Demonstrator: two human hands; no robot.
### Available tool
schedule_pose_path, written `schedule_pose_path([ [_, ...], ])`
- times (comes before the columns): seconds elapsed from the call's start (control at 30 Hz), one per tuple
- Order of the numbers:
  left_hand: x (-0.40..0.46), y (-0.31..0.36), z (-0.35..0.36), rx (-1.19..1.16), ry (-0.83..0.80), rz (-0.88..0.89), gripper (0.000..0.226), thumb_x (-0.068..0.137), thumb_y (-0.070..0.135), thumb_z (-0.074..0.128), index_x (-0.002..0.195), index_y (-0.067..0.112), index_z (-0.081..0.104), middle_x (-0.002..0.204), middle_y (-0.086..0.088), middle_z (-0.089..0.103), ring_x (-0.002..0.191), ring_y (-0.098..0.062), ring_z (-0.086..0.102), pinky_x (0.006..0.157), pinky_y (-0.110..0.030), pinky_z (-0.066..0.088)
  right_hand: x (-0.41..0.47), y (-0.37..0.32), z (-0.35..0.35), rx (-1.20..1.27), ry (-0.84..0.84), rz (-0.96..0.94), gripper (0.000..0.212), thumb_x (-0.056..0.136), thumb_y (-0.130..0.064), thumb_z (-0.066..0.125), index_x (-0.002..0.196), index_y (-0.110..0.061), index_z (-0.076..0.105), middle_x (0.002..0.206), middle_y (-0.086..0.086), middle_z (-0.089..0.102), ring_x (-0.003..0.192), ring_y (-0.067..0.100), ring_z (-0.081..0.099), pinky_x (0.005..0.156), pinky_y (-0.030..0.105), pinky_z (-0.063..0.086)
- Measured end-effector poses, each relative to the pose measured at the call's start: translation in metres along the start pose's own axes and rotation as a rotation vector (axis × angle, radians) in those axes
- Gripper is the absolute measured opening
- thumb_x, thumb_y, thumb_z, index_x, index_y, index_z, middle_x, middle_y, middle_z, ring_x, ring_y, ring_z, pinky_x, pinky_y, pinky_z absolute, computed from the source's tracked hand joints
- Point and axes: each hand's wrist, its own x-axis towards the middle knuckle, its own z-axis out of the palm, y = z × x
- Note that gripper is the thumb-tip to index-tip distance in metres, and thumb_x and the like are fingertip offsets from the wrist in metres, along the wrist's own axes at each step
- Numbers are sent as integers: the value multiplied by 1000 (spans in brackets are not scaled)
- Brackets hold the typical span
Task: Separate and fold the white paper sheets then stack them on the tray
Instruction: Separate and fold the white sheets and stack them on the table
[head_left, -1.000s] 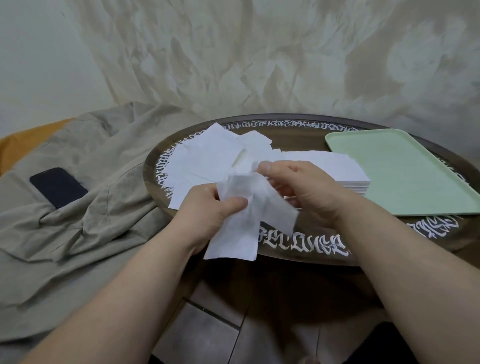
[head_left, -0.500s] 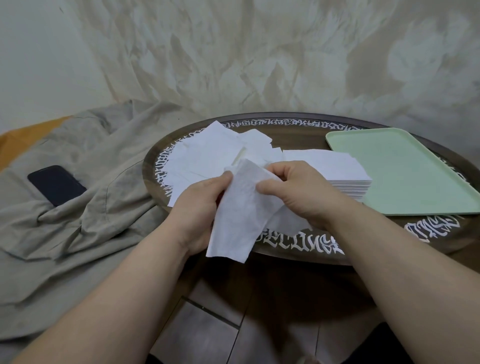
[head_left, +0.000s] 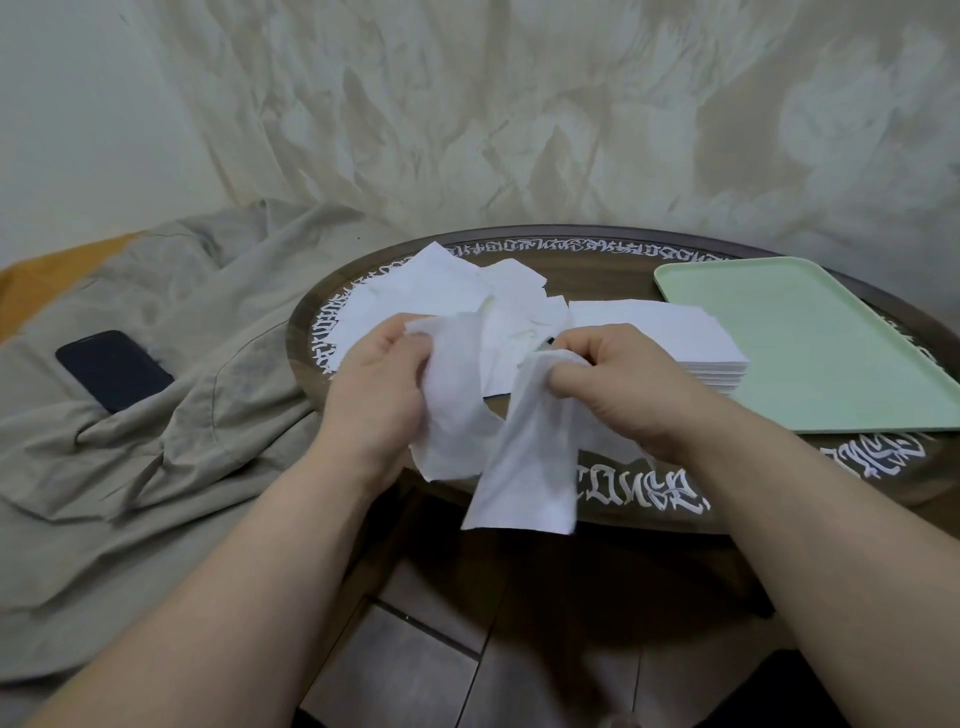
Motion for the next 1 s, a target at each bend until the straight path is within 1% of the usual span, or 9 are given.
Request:
schedule_pose_path([
  [0.1, -6, -7, 12, 245, -101, 87, 23, 95, 11, 56, 81, 24, 69, 67, 12, 62, 61, -6, 52, 60, -23, 45, -1, -5, 8, 111, -84, -41, 13, 75, -8, 65, 74, 3, 59, 68, 6, 52, 66, 14, 46, 63, 28, 36],
  [0.17, -5, -12, 17, 340, -93, 142, 8, 89, 24, 68, 90, 32, 68, 83, 14, 65, 73, -6, 57, 72, -25, 51, -2, -6, 12, 131, -110, -59, 13, 81, -9, 69, 72, -3, 62, 68, 2, 57, 67, 12, 51, 65, 29, 41],
  [0.23, -5, -12, 18, 387, -41, 159, 15, 83, 28, 75, 94, 33, 64, 86, 13, 61, 73, -6, 55, 73, -24, 50, -2, -5, 12, 120, -98, -65, 17, 83, -13, 71, 69, -10, 62, 66, -2, 58, 66, 8, 52, 64, 27, 42],
  [0.3, -5, -8, 19, 374, -35, 122, 9, 84, 25, 75, 82, 26, 66, 75, 11, 62, 64, -6, 54, 65, -25, 48, -2, -4, 13, 127, -60, -63, 19, 82, -12, 72, 67, -13, 61, 63, -4, 57, 63, 7, 51, 61, 23, 41],
  [0.4, -12, -7, 21, 289, -108, 21, 40, 95, 37, 61, 58, 21, 64, 58, 9, 61, 55, -6, 52, 56, -26, 44, -1, -3, 12, 110, 7, -31, 21, 79, -8, 71, 64, -13, 58, 64, 0, 58, 62, 11, 51, 60, 26, 42],
  [0.53, -8, -7, 13, 18, -237, -144, 53, 73, 71, 57, 81, 23, 79, 97, -2, 76, 96, -21, 71, 86, -39, 53, 1, -4, 10, 55, 93, -7, 19, 77, -9, 69, 62, -15, 59, 66, 3, 63, 60, 12, 54, 57, 25, 43],
  [0.73, -8, -8, 13, 232, -132, 17, 35, 102, 28, 49, 90, 1, 67, 86, -5, 71, 79, -16, 63, 72, -29, 47, 0, -6, 4, 3, 111, -1, 17, 78, -12, 70, 64, -15, 62, 71, 6, 67, 61, 12, 56, 56, 23, 45],
  [0.9, 4, -6, 1, 362, 67, 270, 40, 90, 41, 50, 81, 5, 64, 73, 3, 61, 71, -16, 52, 71, -37, 44, -4, -11, -7, 96, 121, -7, 13, 79, -15, 71, 68, -9, 65, 68, 3, 66, 58, 9, 55, 54, 20, 43],
  [1.0, 3, -7, -1, 303, 55, 244, 40, 83, 36, 57, 77, -3, 63, 67, -1, 55, 68, -16, 47, 66, -35, 39, -6, -11, -7, 112, 117, -22, 15, 79, -17, 73, 71, -7, 66, 77, 12, 69, 61, 11, 56, 60, 25, 44],
])
